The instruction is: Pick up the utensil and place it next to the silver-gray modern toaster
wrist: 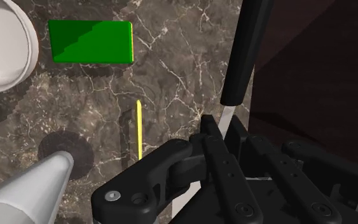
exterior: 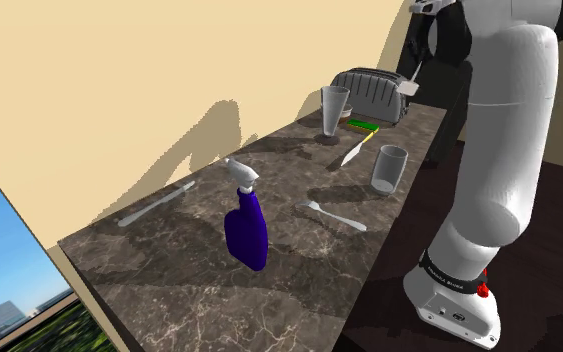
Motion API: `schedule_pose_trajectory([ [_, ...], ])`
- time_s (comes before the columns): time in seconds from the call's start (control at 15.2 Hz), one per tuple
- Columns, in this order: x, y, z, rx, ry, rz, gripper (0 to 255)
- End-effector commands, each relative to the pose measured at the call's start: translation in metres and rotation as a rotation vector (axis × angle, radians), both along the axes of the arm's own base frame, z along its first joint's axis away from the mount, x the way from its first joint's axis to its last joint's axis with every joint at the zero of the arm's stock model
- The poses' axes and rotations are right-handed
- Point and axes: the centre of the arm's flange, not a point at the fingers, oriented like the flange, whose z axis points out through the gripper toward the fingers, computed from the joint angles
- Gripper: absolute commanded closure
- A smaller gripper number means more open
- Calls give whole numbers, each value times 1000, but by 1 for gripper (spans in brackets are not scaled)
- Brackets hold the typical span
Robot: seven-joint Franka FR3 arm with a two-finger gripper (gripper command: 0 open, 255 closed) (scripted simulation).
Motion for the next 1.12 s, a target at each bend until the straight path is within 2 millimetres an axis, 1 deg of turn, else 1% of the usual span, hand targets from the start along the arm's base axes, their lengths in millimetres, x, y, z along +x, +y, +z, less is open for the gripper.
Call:
schedule_pose_trajectory([
  [0.0, -8, -26, -2, 3, -3, 5, 255],
  [0.26, -23, -76, -2, 3, -3, 5, 255],
  [0.33, -29, -96, -2, 3, -3, 5, 255],
  [1.06, -29, -96, -60, 3, -3, 5, 255],
])
